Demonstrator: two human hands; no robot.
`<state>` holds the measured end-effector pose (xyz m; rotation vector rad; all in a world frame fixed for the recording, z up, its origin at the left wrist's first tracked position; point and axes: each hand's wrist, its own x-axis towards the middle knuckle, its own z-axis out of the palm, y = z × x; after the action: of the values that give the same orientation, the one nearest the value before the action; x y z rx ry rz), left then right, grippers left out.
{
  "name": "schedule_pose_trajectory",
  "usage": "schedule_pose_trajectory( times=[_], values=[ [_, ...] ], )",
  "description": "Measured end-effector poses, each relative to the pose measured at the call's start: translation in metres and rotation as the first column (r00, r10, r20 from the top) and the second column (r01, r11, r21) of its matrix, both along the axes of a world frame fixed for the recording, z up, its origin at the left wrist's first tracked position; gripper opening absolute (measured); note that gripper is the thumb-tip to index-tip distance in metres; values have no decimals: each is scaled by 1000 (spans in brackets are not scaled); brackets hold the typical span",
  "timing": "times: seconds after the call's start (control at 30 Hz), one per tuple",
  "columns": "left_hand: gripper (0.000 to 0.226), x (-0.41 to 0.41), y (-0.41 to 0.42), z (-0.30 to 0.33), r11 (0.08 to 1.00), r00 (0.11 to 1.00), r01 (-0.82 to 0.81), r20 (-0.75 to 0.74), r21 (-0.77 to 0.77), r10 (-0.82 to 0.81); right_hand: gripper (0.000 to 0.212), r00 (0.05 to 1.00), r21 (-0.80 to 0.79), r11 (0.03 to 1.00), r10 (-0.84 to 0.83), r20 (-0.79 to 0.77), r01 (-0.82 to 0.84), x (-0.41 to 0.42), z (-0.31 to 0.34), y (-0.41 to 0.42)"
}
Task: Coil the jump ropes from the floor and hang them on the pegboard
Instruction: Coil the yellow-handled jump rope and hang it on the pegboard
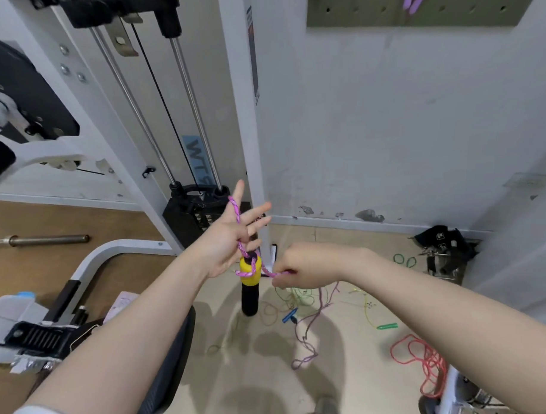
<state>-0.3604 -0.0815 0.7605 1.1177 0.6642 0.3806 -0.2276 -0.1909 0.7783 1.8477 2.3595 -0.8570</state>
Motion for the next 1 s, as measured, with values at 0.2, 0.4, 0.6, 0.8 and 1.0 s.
schedule_pose_trajectory(
  times=[0.2, 0.4, 0.6, 0.8, 1.0],
  values=[
    [81, -16, -18, -3, 988, 983, 154, -102, 21, -151, 15, 939, 221, 954, -123, -323, 201, -7, 46, 15],
    [55, -37, -15, 13, 909, 922, 381, 145, -167, -360, 15, 671, 158, 833, -299, -678, 530, -5, 39, 29],
    [40, -61, -4, 25, 866, 814, 479, 441, -140, -379, 19, 530, 32, 779, -396, -749, 627, -34, 8, 31],
    [39, -77, 13, 15, 981, 972, 8, 232, -195, 38, 37, 853, 49, 936, -297, -429, 350, -90, -28, 31],
    [41, -91, 31, -11, 997, 986, -17, -162, 76, 29, 18, 929, -128, 976, -209, -306, 177, -104, 5, 25]
  ],
)
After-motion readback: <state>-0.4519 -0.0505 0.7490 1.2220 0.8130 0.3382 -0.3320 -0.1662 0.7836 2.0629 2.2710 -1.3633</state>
